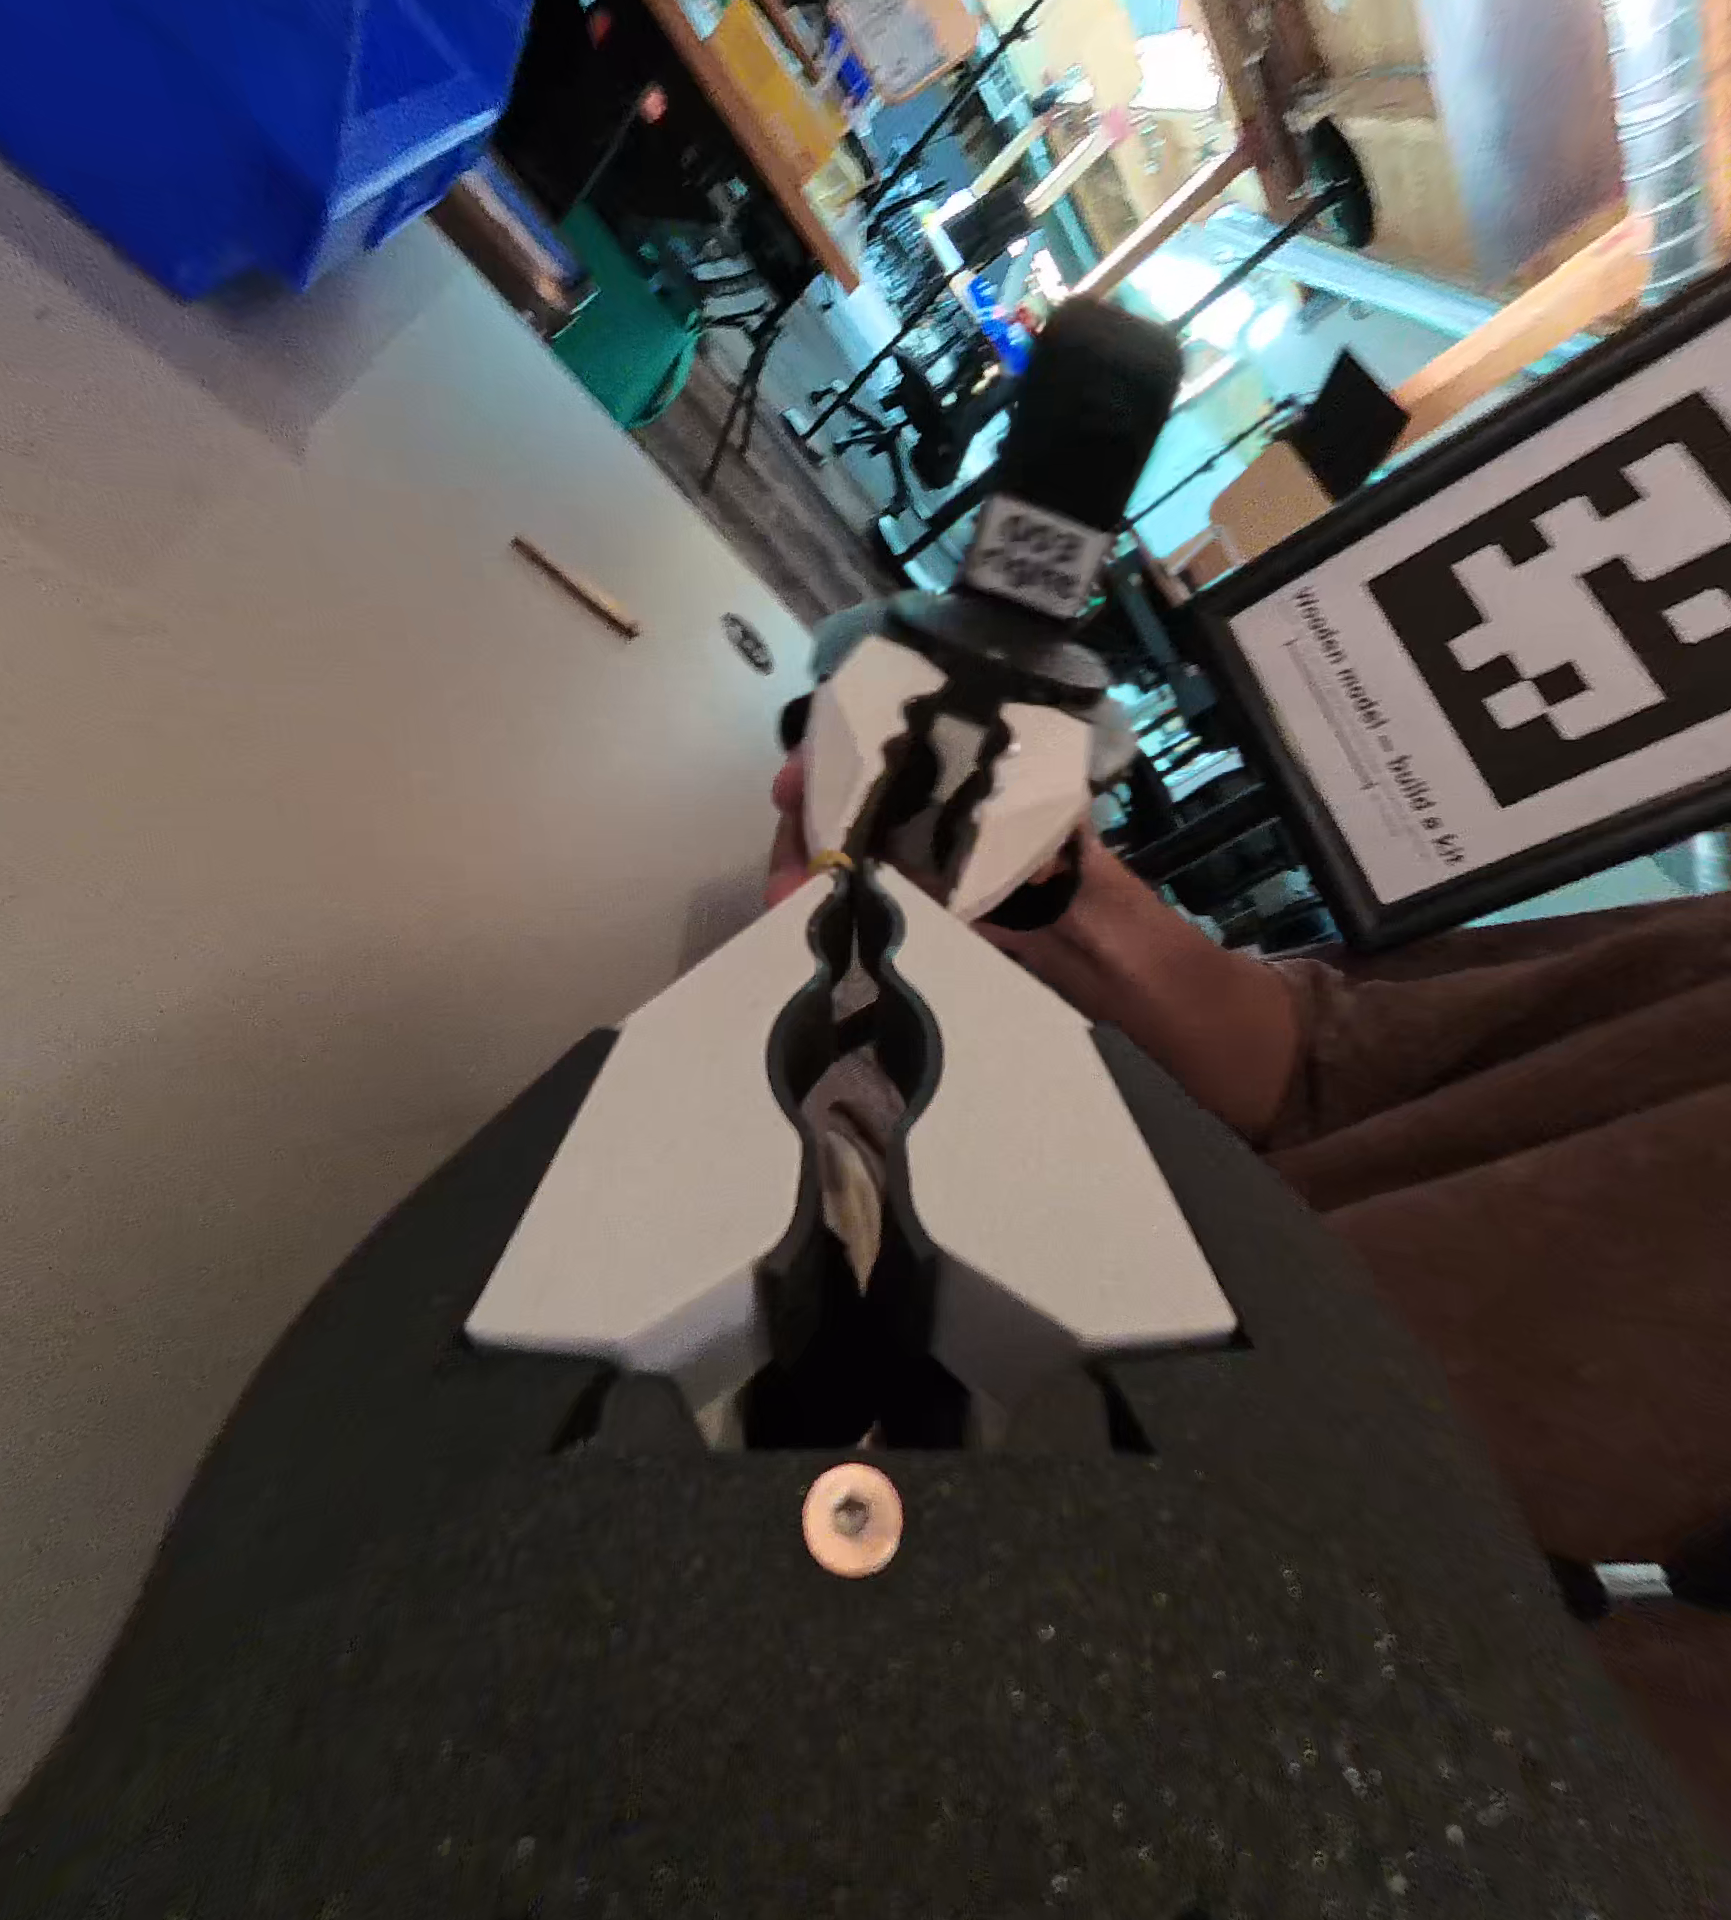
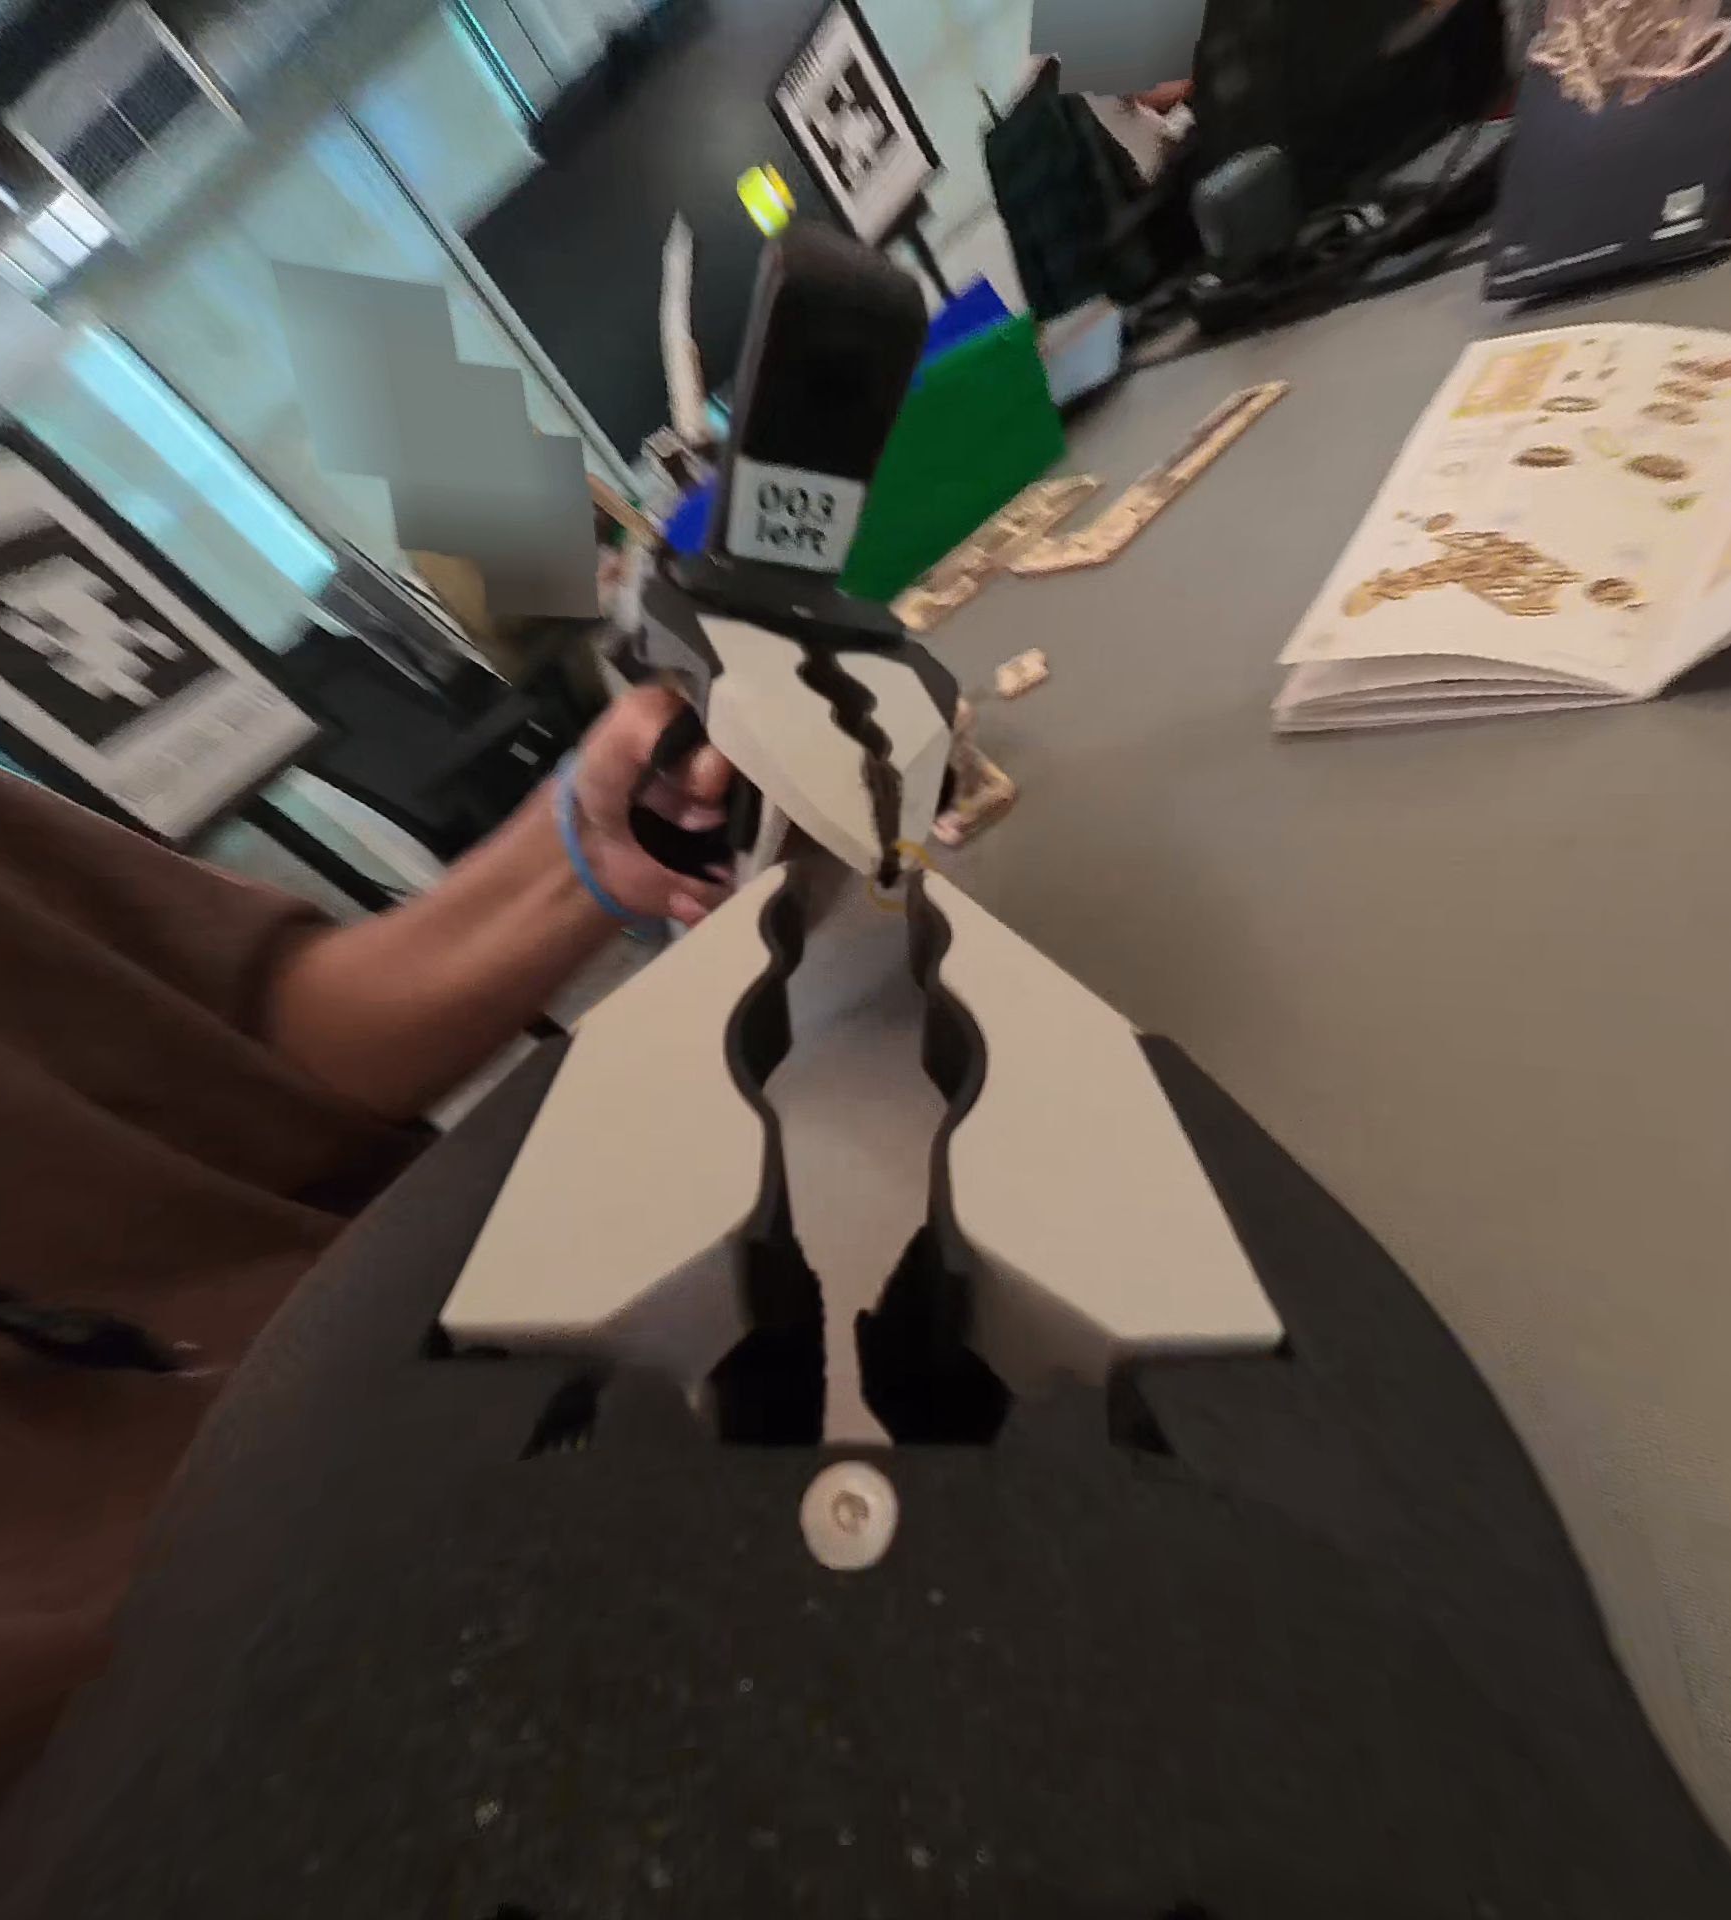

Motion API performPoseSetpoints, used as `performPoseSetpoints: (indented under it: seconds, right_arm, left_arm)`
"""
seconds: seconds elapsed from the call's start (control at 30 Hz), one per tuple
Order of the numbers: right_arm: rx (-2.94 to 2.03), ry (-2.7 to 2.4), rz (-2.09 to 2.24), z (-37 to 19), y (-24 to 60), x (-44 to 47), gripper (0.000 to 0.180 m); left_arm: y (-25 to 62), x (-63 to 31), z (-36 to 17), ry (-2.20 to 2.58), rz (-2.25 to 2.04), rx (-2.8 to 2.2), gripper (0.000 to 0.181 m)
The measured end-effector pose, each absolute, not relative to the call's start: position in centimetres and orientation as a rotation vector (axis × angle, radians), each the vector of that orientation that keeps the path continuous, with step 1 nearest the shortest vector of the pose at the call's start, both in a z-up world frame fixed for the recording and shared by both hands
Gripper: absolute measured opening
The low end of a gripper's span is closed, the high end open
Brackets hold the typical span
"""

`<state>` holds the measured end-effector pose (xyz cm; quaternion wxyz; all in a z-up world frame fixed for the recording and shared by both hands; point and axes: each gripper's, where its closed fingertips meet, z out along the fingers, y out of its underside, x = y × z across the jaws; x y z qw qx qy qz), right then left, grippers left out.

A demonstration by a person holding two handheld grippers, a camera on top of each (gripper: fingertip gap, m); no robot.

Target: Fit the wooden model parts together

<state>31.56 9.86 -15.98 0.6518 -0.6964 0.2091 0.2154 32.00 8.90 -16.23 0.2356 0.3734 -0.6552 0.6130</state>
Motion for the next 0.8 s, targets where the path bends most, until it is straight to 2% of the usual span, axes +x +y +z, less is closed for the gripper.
performPoseSetpoints:
  seconds: [0.13, 0.3, 0.37, 0.57, 0.7, 0.8]
  right_arm:
    - [-1.426, 0.519, 0.686, -14.8, 9.7, 31.6, 0.021]
    - [-1.395, 0.471, 0.730, -13.8, 10.0, 30.7, 0.016]
    - [-1.421, 0.482, 0.683, -14.0, 10.0, 31.0, 0.000]
    - [-1.543, 0.554, 0.394, -14.5, 9.3, 32.9, 0.000]
    - [-1.499, 0.453, 0.444, -12.5, 8.9, 31.3, 0.000]
    - [-1.402, 0.414, 0.583, -11.3, 9.3, 30.1, 0.018]
  left_arm:
    - [8.9, 30.9, -13.8, -1.750, 1.797, 0.895, 0.000]
    - [9.0, 30.4, -13.0, -1.778, 1.814, 0.872, 0.000]
    - [9.2, 30.5, -12.8, -1.783, 1.823, 0.875, 0.000]
    - [9.3, 30.4, -12.3, -1.811, 1.861, 0.870, 0.000]
    - [9.9, 30.7, -11.9, -1.777, 1.888, 0.886, 0.000]
    - [9.7, 30.2, -10.9, -1.725, 1.922, 0.816, 0.000]
